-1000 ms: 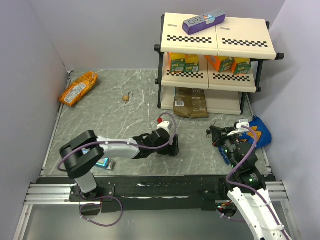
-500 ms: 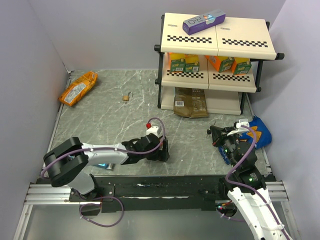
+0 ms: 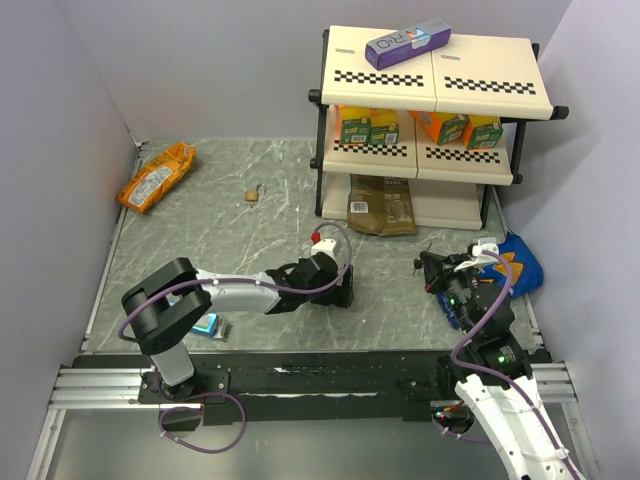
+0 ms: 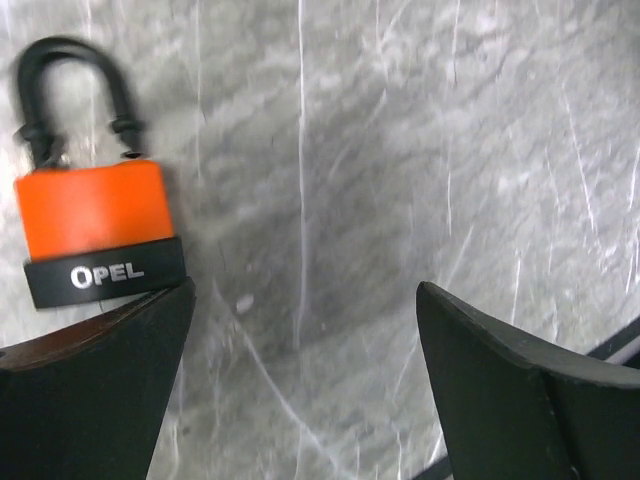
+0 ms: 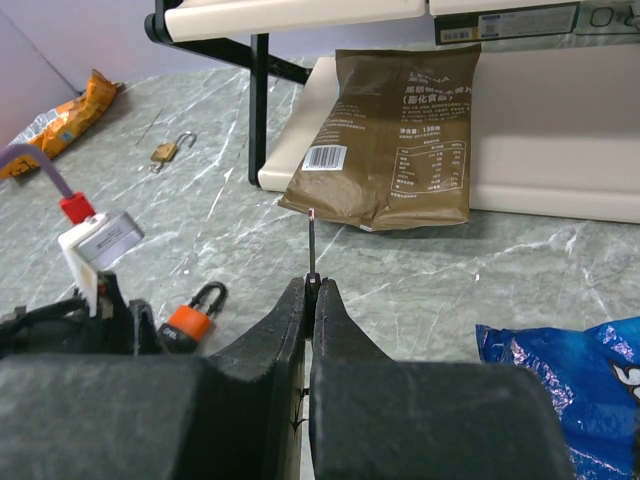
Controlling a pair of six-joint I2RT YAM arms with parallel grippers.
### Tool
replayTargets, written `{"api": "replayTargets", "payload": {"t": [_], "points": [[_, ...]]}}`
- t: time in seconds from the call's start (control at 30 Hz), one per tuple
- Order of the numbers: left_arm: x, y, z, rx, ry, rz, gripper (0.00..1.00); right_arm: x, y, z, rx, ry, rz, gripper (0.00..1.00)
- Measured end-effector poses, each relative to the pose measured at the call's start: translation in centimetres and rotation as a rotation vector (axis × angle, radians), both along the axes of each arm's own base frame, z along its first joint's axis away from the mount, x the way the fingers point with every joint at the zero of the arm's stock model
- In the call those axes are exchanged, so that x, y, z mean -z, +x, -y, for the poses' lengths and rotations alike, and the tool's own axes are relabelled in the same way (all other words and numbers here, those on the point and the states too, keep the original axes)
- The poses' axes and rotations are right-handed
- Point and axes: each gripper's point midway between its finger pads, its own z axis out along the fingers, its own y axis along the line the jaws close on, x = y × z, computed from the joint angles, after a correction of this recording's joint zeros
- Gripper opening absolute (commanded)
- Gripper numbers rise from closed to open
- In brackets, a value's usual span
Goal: Unlock with the key
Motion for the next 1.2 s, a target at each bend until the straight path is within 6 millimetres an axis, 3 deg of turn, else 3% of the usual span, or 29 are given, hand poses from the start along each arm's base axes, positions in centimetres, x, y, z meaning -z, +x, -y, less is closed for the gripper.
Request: {"api": "replayTargets", "payload": {"t": [0.2,0.5,0.6,0.7,0.77,0.83,0.97,1.07,1.2], "points": [[-0.1,1.5,0.4,-0.002,0.000,0.023,0.98,0.0,0.0,0.0,0.000,0.000,0.000,0.00],[-0.7,1.3,0.7,0.043,-0.006,0.030,0.99,0.1,0.0,0.0,0.000,-0.001,-0.003,0.00],[-3.2,1.2,1.0,0.072,-0.052,0.063,0.99,0.1,0.1,0.0,0.000,-0.002,-0.006,0.00],[-7.9,1.5,1.0,0.093,-0.141,0.123,0.99,0.2,0.1,0.0,0.000,-0.003,-0.010,0.00],[-10.5,2.1,0.3,0.088,-0.197,0.150,0.99,0.3,0.1,0.0,0.000,-0.004,-0.012,0.00],[-12.0,3.4,-1.4,0.052,-0.217,0.155,0.99,0.4,0.2,-0.1,0.000,-0.005,-0.015,0.00],[-10.9,6.2,-5.7,-0.052,-0.162,0.108,0.99,0.5,0.3,-0.1,-0.001,-0.008,-0.023,0.00],[-8.9,6.9,-8.3,-0.096,-0.080,0.044,0.99,0.6,0.3,-0.1,-0.001,-0.010,-0.027,0.00],[-6.8,6.8,-8.9,-0.087,-0.007,-0.039,0.95,0.7,0.4,-0.1,-0.001,-0.011,-0.032,0.00]]}}
